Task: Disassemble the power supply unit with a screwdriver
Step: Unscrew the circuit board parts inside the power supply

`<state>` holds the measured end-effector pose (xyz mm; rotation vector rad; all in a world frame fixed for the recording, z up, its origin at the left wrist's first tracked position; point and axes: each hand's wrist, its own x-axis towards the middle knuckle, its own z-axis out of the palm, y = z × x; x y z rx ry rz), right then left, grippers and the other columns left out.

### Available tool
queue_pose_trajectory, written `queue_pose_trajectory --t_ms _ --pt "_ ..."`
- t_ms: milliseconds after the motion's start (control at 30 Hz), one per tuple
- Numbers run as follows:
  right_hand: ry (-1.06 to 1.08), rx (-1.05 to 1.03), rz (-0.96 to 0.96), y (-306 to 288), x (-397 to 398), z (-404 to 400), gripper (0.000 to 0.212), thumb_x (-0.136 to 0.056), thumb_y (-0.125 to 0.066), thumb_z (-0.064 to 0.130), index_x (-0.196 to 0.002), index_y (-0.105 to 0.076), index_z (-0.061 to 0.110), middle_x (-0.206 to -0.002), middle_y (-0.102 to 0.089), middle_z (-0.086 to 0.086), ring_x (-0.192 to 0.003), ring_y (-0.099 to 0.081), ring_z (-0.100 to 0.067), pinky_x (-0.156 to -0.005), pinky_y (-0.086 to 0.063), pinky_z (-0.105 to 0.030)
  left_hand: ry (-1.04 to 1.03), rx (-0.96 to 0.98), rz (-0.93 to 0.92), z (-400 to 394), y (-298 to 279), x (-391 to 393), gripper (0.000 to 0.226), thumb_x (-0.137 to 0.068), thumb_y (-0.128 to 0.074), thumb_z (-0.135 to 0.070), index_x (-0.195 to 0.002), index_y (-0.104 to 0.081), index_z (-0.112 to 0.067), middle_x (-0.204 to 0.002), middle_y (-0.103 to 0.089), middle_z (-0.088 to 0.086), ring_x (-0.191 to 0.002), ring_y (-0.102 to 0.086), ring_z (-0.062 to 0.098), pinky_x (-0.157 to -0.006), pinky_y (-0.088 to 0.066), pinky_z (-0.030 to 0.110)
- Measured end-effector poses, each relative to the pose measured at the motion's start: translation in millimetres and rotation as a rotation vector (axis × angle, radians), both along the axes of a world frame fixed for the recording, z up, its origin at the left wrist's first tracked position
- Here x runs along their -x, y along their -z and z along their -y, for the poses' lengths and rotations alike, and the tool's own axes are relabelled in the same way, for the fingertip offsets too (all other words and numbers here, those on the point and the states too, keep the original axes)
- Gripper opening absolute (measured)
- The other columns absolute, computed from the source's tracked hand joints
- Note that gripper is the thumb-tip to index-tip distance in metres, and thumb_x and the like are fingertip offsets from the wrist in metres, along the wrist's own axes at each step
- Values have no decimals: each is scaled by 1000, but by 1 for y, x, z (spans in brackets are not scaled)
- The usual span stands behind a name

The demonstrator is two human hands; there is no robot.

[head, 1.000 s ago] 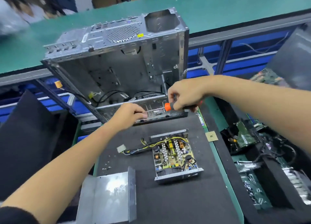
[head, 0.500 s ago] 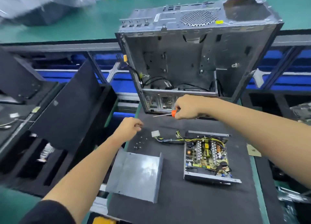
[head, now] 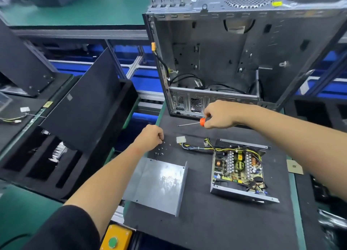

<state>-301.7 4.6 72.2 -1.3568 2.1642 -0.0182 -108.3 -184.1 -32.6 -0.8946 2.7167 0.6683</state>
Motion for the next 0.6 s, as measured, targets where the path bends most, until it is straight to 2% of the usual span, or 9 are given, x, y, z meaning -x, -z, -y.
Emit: queue_pose_trajectory --t_ms 133,300,400,467,600 --pt "7 -3 -1 -3 0 -5 40 -87 -55 40 -87 -67 2 -78 -71 -16 -80 -67 -32 -58 -42 -29 38 13 35 1 3 1 22 -74 -74 1 -69 -65 -19 -63 -55 -13 -66 -54 10 -60 -40 20" --pt "30 -2 0 -6 2 -11 34 -87 -56 38 -87 -65 5 -80 -71 -17 -69 -61 -26 -55 -38 -28 73 3 69 4 4 1 27 -72 -77 1 -67 -60 -20 -64 -55 -10 -63 -54 11 -61 -42 22" --pt "43 -2 1 -6 4 -14 36 -86 -56 38 -86 -64 3 -81 -71 -19 -68 -60 -28 -55 -39 -28 95 14 76 6 3 1 29 -72 -77 1 -64 -59 -21 -64 -55 -11 -60 -52 7 -54 -38 20" --pt "42 -8 -6 -6 5 -16 36 -87 -56 39 -86 -64 4 -82 -71 -19 -71 -64 -31 -56 -41 -29 101 21 87 6 3 0 31 -73 -76 1 -64 -58 -22 -65 -55 -11 -59 -52 5 -52 -37 18" --pt "35 -11 -12 -5 5 -21 35 -87 -55 40 -90 -66 7 -81 -72 -17 -81 -69 -34 -58 -43 -28 132 34 94 8 5 1 30 -77 -68 3 -72 -57 -24 -68 -59 -9 -67 -59 10 -56 -40 19"
